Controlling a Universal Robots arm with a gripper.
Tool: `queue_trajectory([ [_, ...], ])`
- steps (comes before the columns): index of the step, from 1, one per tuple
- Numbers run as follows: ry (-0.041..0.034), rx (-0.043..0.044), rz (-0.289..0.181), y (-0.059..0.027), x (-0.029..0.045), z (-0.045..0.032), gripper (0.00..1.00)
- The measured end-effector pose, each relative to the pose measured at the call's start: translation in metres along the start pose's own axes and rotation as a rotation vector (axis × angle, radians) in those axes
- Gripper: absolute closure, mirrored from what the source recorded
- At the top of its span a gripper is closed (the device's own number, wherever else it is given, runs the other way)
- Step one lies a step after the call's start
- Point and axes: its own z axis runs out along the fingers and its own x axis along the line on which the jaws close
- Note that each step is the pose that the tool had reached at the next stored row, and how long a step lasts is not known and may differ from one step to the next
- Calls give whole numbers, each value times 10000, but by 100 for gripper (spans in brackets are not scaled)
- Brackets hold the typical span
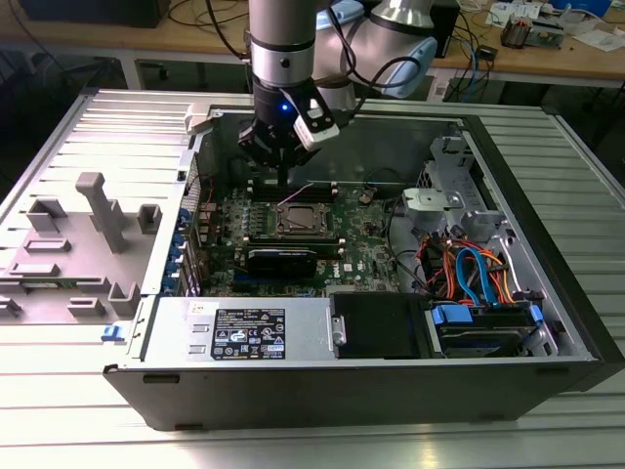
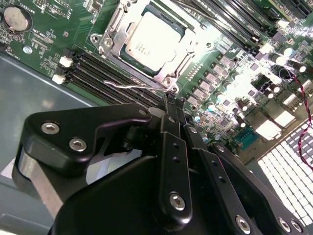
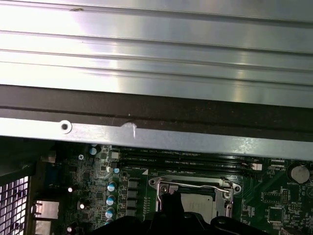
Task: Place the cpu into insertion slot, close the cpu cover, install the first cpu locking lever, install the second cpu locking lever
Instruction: 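Install the first cpu locking lever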
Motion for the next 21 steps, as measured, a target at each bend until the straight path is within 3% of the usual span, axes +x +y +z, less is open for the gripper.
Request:
queue_trajectory([
  [5, 2, 2, 1, 2, -35, 29, 89],
  [8, 6, 58, 0, 6, -37, 68, 89],
  [12, 8, 67, 2, 40, -67, 137, 89],
  [21, 6, 65, 1, 114, -171, 165, 89],
])
